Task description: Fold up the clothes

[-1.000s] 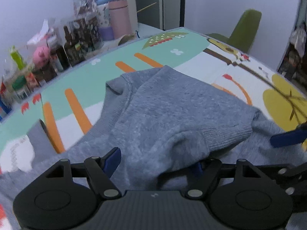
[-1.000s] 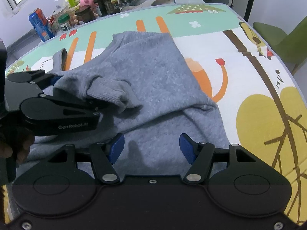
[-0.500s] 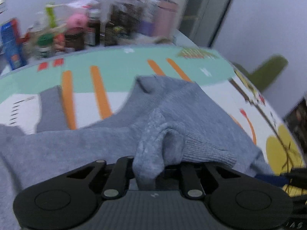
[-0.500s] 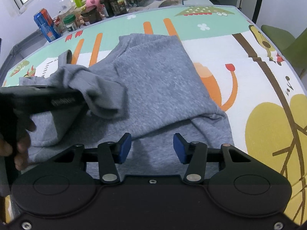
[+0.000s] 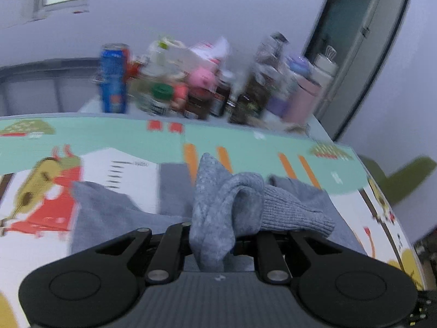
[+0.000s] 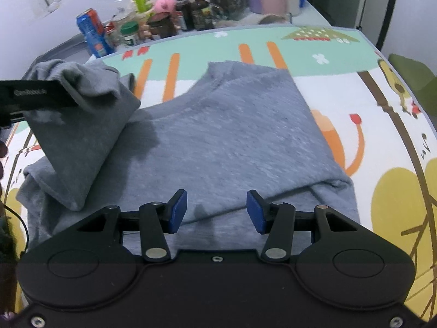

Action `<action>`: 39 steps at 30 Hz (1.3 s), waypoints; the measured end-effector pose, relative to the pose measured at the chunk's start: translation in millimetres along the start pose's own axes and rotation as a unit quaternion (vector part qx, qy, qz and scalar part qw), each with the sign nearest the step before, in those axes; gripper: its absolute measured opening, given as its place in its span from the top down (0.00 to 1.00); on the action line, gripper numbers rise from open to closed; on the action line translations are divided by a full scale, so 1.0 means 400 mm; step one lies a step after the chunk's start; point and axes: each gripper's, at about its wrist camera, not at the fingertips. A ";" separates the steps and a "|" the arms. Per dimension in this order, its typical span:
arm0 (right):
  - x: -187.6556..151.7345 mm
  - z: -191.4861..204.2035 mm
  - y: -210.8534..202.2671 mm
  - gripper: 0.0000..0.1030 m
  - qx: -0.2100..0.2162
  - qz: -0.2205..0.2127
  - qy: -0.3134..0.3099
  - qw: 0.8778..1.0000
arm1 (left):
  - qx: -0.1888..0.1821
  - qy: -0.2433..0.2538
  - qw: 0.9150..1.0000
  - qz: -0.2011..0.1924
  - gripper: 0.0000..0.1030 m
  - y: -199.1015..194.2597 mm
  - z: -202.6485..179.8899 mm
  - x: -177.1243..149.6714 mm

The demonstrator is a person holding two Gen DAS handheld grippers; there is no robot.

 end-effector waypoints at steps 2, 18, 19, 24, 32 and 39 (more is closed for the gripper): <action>0.005 0.026 -0.004 0.54 0.005 -0.001 -0.008 1.000 | 0.012 -0.015 1.000 -0.011 0.86 -0.030 0.038 0.016; 0.007 0.232 -0.028 0.54 0.025 -0.001 -0.072 0.997 | 0.125 -0.067 0.985 -0.097 0.85 -0.277 0.366 0.102; 0.006 0.243 -0.027 0.54 0.026 -0.001 -0.076 0.997 | 0.132 -0.076 0.983 -0.100 0.85 -0.287 0.392 0.105; -0.001 0.296 -0.019 0.54 0.031 0.002 -0.100 0.994 | 0.155 -0.109 0.975 -0.113 0.85 -0.322 0.506 0.110; -0.003 0.371 -0.001 0.54 0.050 0.009 -0.119 0.992 | 0.190 -0.165 0.959 -0.128 0.84 -0.368 0.670 0.109; 0.014 0.452 -0.011 0.54 0.092 -0.004 -0.138 0.986 | 0.232 -0.210 0.941 -0.129 0.82 -0.393 0.799 0.106</action>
Point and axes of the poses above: each gripper's, at about its wrist camera, not at the fingertips, and y roughly the way its jaws point, z to its left, x to its top, and after that the axes turned 9 degrees about -z, right-handed
